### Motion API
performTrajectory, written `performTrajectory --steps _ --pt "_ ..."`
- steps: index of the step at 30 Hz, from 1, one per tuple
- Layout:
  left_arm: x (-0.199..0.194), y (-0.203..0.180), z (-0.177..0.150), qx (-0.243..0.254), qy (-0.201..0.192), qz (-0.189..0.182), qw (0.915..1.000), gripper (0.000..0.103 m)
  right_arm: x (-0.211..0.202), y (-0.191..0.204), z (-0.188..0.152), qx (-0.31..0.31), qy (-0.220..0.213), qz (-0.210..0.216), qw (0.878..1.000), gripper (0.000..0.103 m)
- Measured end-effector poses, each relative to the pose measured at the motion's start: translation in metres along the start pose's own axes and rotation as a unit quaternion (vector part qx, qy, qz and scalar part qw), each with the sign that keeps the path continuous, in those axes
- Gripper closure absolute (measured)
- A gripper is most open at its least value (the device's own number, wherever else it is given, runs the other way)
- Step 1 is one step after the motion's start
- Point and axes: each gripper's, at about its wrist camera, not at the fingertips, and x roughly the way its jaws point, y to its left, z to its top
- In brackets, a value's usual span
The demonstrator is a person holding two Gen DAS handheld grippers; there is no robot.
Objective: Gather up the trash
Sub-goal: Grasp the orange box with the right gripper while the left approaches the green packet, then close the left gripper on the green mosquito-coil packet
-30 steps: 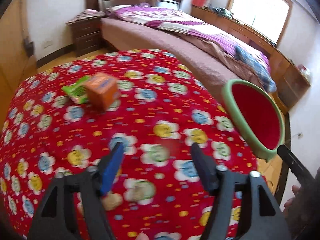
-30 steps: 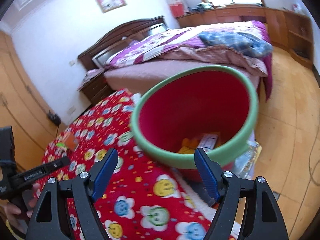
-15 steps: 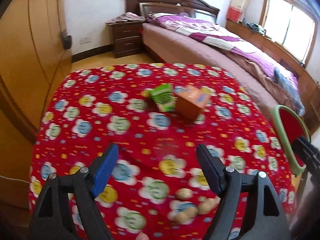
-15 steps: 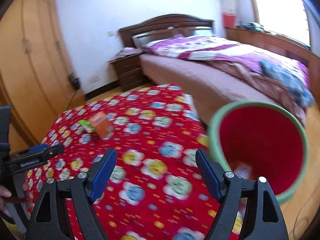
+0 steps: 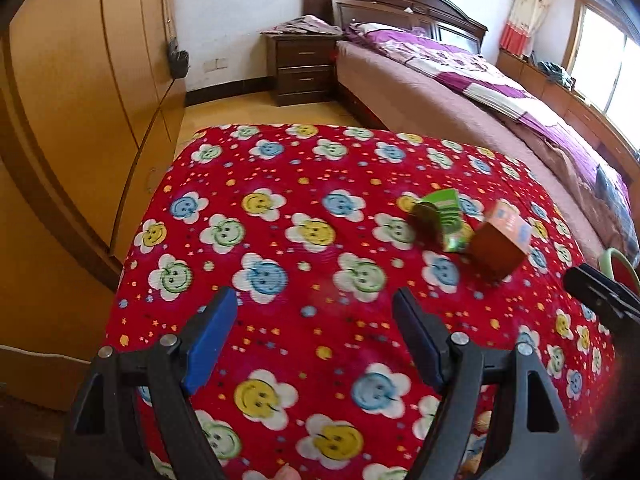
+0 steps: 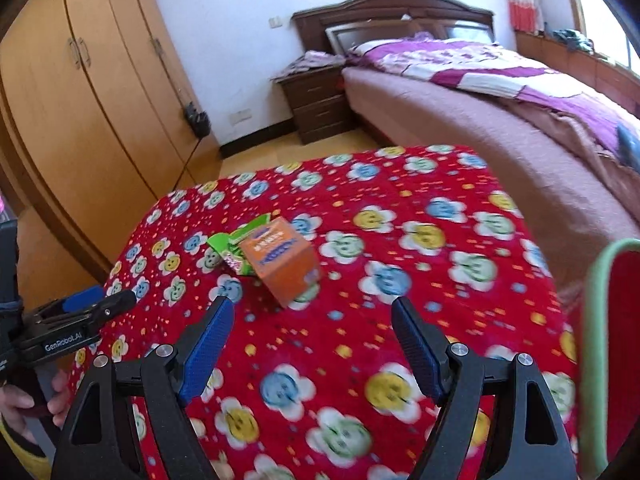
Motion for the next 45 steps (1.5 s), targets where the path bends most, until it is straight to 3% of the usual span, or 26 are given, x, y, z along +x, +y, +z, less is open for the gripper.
performTrajectory --steps 11,13,17,24,28,37,41,45 --pt "0.019 0.015 0.003 -0.026 0.015 -0.006 0.9995 0.024 0.061 0.019 0.022 -0.060 0.010 -0.021 0.998 0.022" --pt "0.021 0.012 0.005 -0.022 0.014 -0.003 0.9996 0.024 0.068 0.014 0.025 -0.046 0.021 -0.014 0.999 0.046" --pt "0.023 0.003 0.010 -0.016 0.011 -0.006 0.9998 0.024 0.064 0.008 0.023 -0.036 0.011 -0.006 0.999 0.046" --pt "0.024 -0.026 0.019 0.008 0.003 -0.023 0.9997 0.024 0.020 -0.014 0.018 0.000 -0.046 -0.039 0.998 0.046" --pt "0.030 -0.048 0.027 0.017 0.003 -0.040 0.9991 0.024 0.004 -0.035 0.016 0.037 -0.042 -0.071 0.996 0.046" --pt "0.058 -0.091 0.040 0.025 0.018 -0.062 0.9976 0.024 -0.002 -0.057 0.011 0.071 -0.049 -0.071 0.994 0.046" --pt "0.075 -0.106 0.047 0.034 0.022 -0.042 0.9983 0.025 -0.004 -0.061 0.008 0.077 -0.054 -0.067 0.993 0.046" --pt "0.090 -0.114 0.047 0.042 0.036 -0.031 0.9980 0.036 -0.007 -0.064 0.005 0.080 -0.058 -0.062 0.993 0.046"
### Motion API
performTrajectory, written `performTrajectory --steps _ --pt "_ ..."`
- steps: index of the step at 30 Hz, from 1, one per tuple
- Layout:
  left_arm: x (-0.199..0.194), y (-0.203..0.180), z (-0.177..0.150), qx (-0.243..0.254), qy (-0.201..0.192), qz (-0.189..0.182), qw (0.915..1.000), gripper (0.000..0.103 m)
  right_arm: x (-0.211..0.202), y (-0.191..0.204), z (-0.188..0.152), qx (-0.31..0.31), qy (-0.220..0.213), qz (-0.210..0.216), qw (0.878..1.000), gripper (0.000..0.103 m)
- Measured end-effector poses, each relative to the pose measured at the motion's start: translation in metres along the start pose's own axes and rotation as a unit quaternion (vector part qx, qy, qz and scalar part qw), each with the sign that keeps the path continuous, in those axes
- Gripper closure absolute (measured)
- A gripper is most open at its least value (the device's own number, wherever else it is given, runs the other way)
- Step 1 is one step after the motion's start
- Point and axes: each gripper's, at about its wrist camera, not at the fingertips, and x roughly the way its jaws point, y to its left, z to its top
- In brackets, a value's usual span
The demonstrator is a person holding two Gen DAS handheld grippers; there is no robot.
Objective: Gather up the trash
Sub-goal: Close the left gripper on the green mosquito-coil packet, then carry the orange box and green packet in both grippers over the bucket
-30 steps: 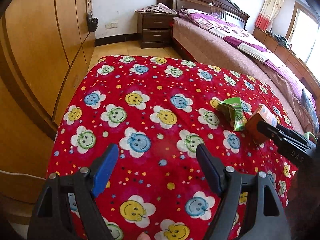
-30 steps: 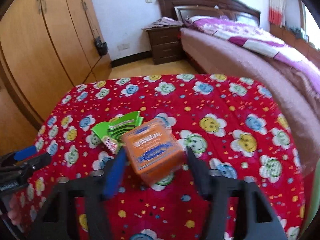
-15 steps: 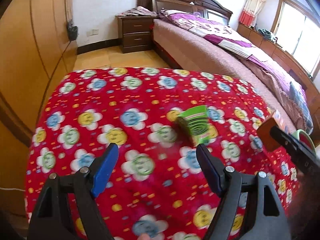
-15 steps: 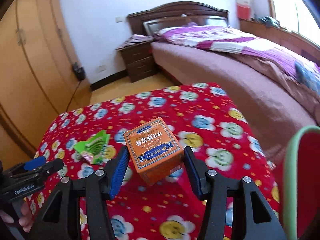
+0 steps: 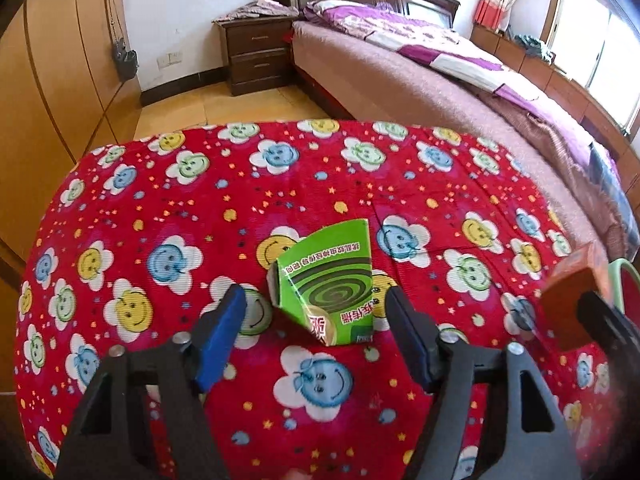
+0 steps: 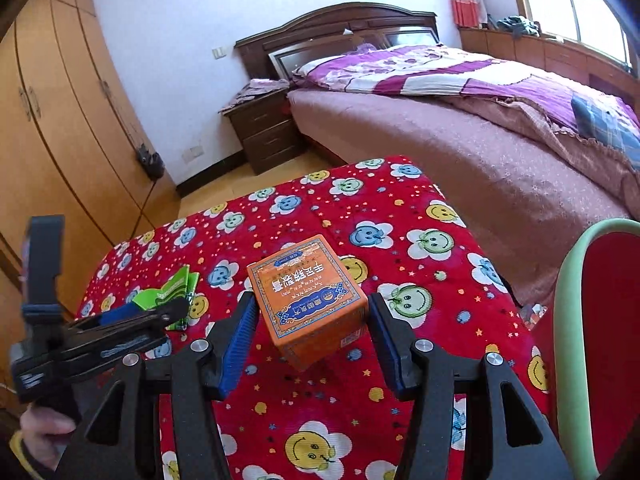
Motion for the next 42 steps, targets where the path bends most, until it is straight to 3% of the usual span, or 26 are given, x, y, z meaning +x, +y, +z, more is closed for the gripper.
performTrajectory --steps 1,3,10,27,36,42 --pt "0.002 -0.001 -0.001 0.003 -0.003 0.007 1.0000 0.038 -0.001 -0.002 0.000 0.002 0.000 0.002 1.000 0.046" --pt "0.002 -0.007 -0.001 0.020 -0.017 0.014 0.9996 0.057 -0.002 -0.003 0.000 0.007 0.002 0.007 1.000 0.046" --pt "-0.008 -0.008 -0.009 0.023 -0.022 -0.013 0.9994 0.058 -0.015 -0.003 0.002 0.010 -0.004 0.009 1.000 0.046" --pt "-0.103 -0.031 -0.057 0.046 -0.076 -0.093 0.9916 0.058 -0.100 -0.023 -0.024 0.047 -0.042 -0.005 0.998 0.046" --pt "-0.143 -0.053 -0.078 0.054 -0.083 -0.143 0.9847 0.058 -0.152 -0.059 -0.050 0.084 -0.065 -0.048 0.993 0.046" --pt "-0.161 -0.073 -0.090 0.069 -0.091 -0.154 0.9814 0.058 -0.176 -0.100 -0.068 0.126 -0.077 -0.091 0.985 0.046"
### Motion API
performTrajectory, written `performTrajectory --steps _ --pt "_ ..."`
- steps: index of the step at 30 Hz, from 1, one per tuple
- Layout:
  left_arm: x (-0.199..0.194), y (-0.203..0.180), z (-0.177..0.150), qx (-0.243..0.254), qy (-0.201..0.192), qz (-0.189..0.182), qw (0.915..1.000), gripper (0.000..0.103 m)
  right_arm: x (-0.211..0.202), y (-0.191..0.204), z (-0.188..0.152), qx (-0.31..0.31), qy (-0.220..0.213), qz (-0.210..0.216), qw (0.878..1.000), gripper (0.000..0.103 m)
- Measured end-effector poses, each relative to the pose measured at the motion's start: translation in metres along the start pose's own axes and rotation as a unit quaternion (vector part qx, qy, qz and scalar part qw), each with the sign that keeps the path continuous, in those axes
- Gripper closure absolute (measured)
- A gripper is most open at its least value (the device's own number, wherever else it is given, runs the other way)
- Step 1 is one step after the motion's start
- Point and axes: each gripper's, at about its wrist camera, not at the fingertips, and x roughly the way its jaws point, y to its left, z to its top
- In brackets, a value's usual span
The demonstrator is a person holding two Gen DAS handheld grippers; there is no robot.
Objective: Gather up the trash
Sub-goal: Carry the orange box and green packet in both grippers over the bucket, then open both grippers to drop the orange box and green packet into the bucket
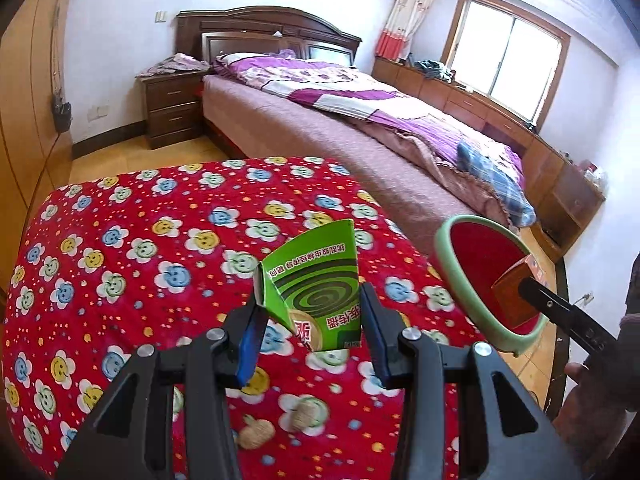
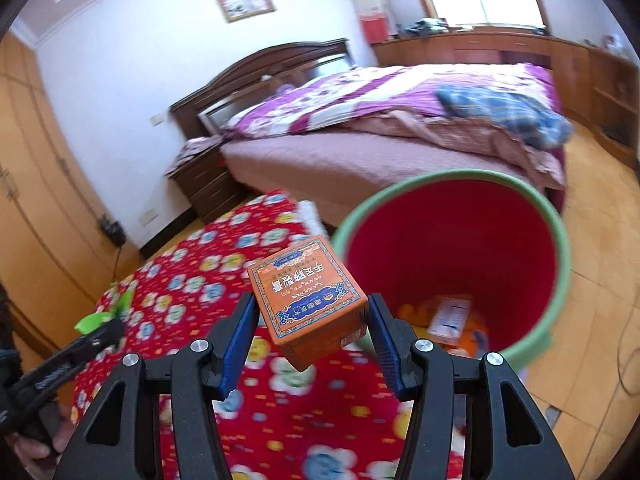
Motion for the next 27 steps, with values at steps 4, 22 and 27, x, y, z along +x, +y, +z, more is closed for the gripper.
performTrajectory --steps 4,22,27 --pt "-0.002 -0.014 -0.002 0.004 0.002 -0.012 0.9999 0.058 -0.001 -0.034 0.002 0.027 -0.006 -0.030 0.999 0.046" --pt "0.030 -0.074 -0.002 0.051 0.032 -0.050 0.9969 0.058 0.005 -0.094 0.001 0.070 -0.011 -0.048 0.996 0.045" --pt "0.041 -0.094 -0.001 0.069 0.040 -0.064 0.9947 0.058 -0.005 -0.098 -0.002 0.074 -0.021 -0.048 0.996 0.045"
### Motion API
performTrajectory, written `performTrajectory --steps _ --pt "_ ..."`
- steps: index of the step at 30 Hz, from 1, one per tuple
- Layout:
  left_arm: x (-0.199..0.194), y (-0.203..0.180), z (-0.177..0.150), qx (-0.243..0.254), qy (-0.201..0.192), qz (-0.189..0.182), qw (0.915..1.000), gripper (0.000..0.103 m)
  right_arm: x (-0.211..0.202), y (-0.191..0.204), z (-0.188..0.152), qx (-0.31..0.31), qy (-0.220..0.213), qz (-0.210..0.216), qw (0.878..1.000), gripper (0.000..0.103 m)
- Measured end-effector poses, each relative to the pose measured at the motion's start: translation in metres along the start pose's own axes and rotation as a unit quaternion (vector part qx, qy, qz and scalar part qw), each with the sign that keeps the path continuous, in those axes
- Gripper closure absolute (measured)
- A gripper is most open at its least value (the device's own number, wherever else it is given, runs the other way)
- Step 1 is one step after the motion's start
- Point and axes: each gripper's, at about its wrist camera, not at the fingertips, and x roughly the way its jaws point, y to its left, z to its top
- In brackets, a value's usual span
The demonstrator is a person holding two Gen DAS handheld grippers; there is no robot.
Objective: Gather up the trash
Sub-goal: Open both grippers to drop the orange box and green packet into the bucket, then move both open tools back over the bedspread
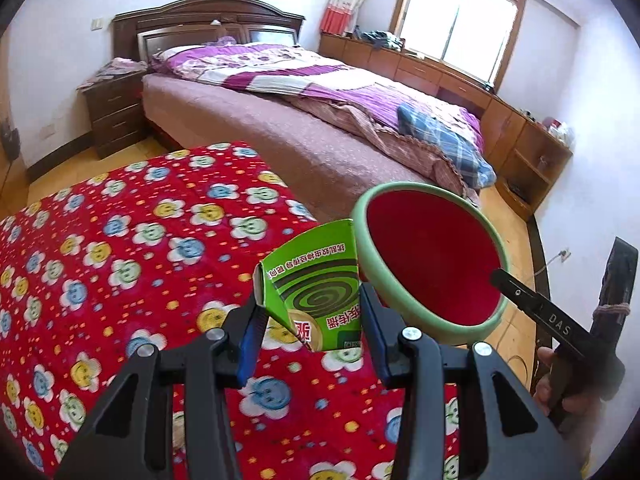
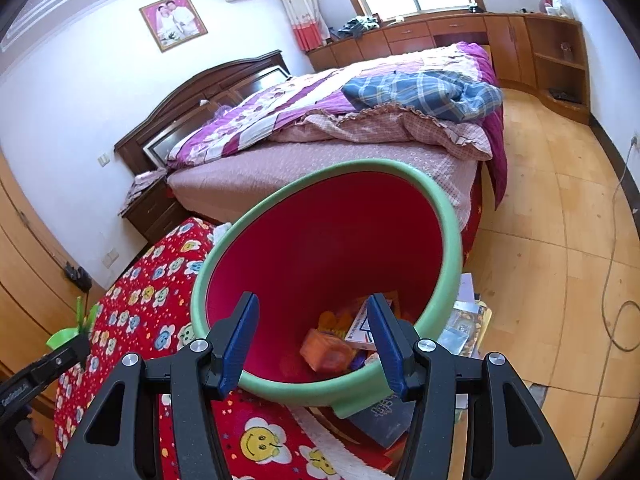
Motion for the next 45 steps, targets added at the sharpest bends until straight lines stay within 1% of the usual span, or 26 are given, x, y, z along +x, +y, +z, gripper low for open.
performTrajectory --steps 7,13,20,22,24,25,30,37,38,40,45 --pt "0.028 -0.031 0.007 0.038 0.021 -0.014 0.9990 0.058 -0.012 -0.012 -0.001 0.011 -0.015 0.000 1.000 0.045" --pt "0.054 -0.058 0.013 0.068 0.033 -0.025 0.9968 0.058 -0.012 -0.024 -0.001 0.019 -0.018 -0.006 1.000 0.045" --pt "0.086 -0.074 0.019 0.081 0.057 -0.041 0.9943 0.057 -0.006 -0.039 -0.004 0.036 -0.011 -0.013 0.999 0.045" --pt "0.093 -0.074 0.020 0.077 0.065 -0.037 0.9942 0.056 -0.005 -0.041 -0.005 0.039 -0.009 -0.016 0.999 0.045" --pt "0.099 -0.073 0.021 0.073 0.074 -0.031 0.9941 0.047 -0.005 -0.042 -0.005 0.039 -0.009 -0.017 0.999 0.045" --pt "0.102 -0.073 0.021 0.069 0.077 -0.028 0.9942 0.045 -0.005 -0.043 -0.006 0.040 -0.008 -0.019 0.999 0.045" --pt "0.101 -0.070 0.019 0.062 0.079 -0.033 0.9944 0.044 -0.004 -0.044 -0.005 0.041 -0.007 -0.019 0.999 0.045" --pt "0.081 -0.063 0.017 0.054 0.072 -0.032 0.9955 0.044 -0.011 -0.031 -0.007 0.021 -0.007 -0.014 1.000 0.044" --pt "0.076 -0.061 0.016 0.051 0.070 -0.029 0.9958 0.044 -0.013 -0.027 -0.008 0.017 -0.008 -0.014 1.000 0.043" --pt "0.067 -0.056 0.014 0.044 0.068 -0.025 0.9964 0.044 -0.017 -0.019 -0.009 0.010 -0.010 -0.013 1.000 0.034" --pt "0.041 -0.038 0.007 0.024 0.059 -0.012 0.9979 0.044 -0.027 0.002 -0.014 -0.010 -0.011 0.000 1.000 0.032"
